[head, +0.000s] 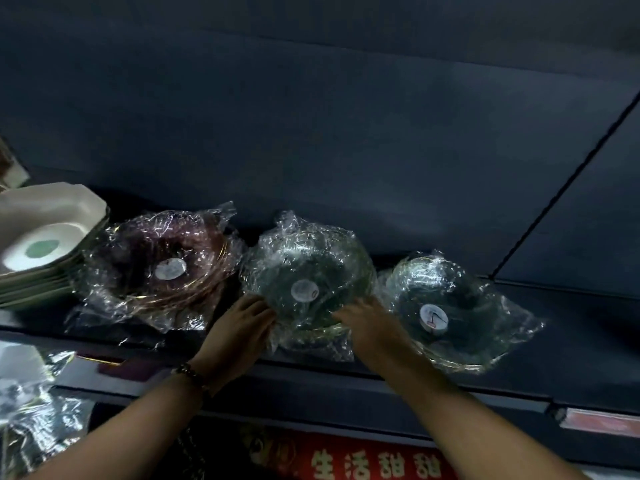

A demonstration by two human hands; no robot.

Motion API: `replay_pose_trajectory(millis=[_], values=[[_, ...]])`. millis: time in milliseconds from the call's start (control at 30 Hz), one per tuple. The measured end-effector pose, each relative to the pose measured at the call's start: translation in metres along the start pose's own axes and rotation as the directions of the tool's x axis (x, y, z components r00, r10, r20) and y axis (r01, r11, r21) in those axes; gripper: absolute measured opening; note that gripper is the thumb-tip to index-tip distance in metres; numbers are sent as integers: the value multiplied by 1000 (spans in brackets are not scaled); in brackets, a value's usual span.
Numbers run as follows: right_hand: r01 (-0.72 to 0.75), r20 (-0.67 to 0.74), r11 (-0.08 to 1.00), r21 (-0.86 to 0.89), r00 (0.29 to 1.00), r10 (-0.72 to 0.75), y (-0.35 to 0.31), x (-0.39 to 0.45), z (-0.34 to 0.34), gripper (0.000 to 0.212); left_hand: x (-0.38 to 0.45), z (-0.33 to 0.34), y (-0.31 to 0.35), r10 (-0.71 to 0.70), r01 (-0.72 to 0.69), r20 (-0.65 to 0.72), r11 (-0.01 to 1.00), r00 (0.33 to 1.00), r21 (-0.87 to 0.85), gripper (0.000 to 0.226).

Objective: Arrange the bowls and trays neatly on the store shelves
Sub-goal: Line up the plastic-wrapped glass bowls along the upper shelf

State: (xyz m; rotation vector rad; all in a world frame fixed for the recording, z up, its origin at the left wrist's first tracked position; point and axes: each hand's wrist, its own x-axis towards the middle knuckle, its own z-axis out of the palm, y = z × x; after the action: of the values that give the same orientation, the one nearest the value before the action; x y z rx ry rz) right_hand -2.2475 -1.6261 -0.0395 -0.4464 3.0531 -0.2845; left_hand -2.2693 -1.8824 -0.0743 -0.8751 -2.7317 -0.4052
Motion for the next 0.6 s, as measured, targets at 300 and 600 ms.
replay_pose_trajectory(millis=[300, 600], values=[[-50, -51, 998, 26, 997, 51, -1, -17, 2, 57, 9, -12, 22, -96, 79, 124, 988, 988, 133, 49], [-246, -142, 969, 11, 959, 245, 77, -101, 3, 77, 76, 28, 165, 217, -217, 0, 974, 976, 68, 53]])
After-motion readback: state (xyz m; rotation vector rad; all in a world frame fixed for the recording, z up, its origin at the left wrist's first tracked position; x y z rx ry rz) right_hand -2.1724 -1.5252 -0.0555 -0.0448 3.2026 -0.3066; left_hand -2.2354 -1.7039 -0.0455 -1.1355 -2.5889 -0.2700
